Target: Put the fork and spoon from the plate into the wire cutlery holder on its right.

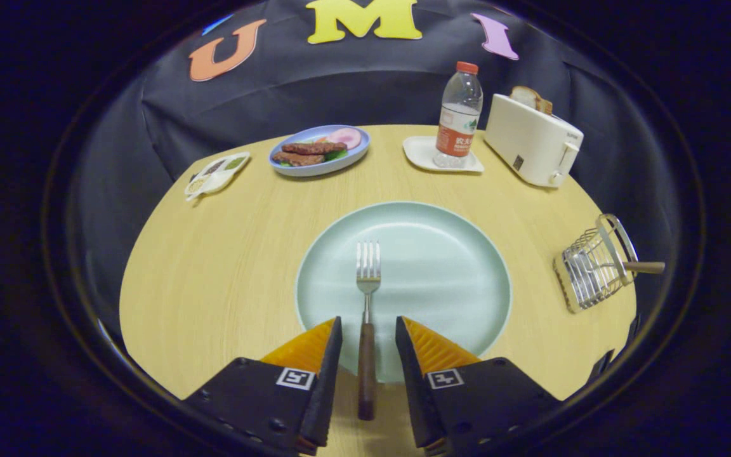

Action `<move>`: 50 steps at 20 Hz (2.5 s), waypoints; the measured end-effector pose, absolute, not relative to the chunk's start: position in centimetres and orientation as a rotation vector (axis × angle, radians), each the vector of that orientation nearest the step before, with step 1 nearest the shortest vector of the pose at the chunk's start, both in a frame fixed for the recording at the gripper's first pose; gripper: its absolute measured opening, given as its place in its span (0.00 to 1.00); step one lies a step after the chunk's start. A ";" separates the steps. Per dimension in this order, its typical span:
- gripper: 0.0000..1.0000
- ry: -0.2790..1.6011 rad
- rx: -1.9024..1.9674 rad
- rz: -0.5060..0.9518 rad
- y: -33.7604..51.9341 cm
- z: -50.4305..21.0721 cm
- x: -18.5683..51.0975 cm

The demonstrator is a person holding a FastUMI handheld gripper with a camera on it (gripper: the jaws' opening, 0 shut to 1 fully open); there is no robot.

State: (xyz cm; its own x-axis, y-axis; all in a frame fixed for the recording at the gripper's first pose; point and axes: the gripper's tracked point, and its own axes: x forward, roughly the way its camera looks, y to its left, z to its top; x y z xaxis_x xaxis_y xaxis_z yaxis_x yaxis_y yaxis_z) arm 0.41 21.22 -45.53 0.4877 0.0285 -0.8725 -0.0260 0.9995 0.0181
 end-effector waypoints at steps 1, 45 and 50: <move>0.45 1.066 0.017 0.035 21.5 -45.8 0.3; 0.01 1.322 -0.086 0.095 -7.2 -31.4 -2.5; 0.02 1.427 -0.114 0.098 -8.0 -31.4 -1.6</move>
